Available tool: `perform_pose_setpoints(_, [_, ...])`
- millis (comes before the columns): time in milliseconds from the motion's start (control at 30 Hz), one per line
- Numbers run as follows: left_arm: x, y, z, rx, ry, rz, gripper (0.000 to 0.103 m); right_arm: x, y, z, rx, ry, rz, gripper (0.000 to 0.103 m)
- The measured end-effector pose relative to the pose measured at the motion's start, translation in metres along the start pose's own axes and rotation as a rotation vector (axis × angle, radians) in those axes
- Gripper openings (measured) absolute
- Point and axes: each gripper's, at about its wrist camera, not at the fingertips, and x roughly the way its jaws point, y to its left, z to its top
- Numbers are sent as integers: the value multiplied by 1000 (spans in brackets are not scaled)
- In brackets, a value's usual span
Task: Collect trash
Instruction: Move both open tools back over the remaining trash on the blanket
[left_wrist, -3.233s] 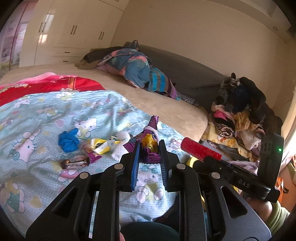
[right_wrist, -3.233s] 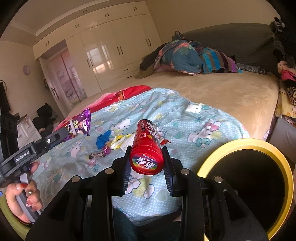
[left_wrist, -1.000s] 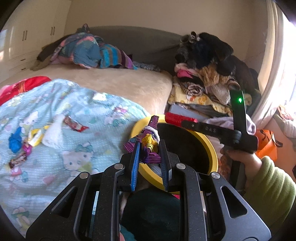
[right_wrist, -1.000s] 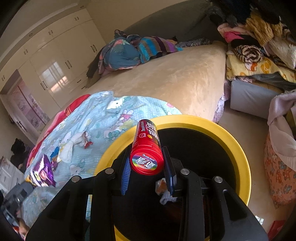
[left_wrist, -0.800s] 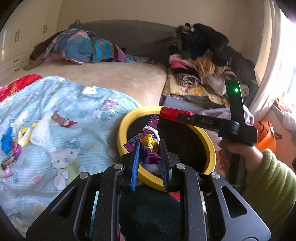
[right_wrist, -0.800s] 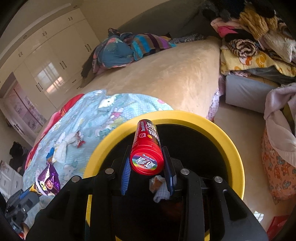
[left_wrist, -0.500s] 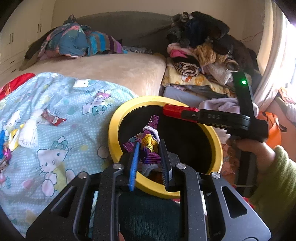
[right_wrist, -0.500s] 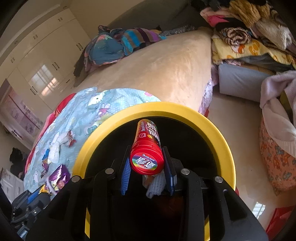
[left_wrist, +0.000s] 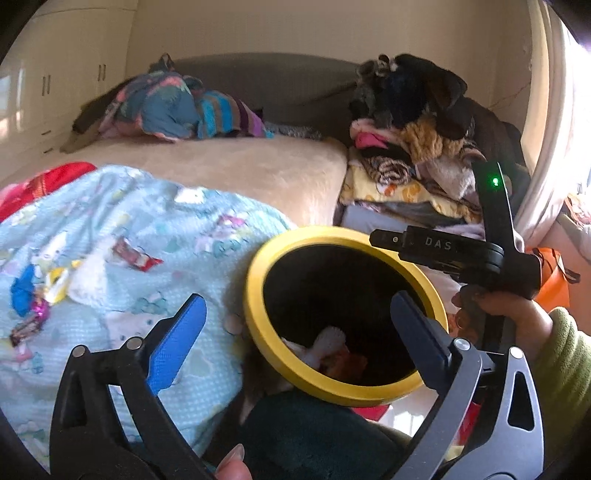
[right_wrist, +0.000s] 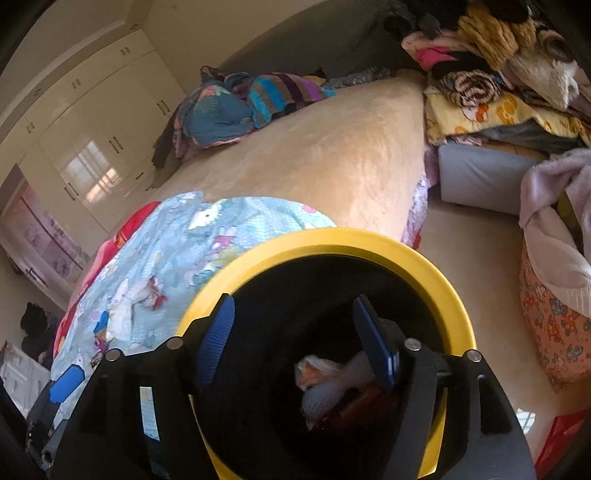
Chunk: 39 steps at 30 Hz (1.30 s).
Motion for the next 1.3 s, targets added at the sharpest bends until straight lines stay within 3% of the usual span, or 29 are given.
perform_pose_setpoints(200, [-20, 17, 7, -38, -44, 41, 92, -9, 29, 6, -48, -29, 42, 76])
perform_pose_setpoints(667, [-58, 64, 11, -144, -125, 149, 92, -25, 88, -1, -176, -87, 100, 83])
perform_pose_setpoints(1300, [-95, 121, 4, -237, -201, 298, 92, -32, 134, -18, -269, -129, 166, 85])
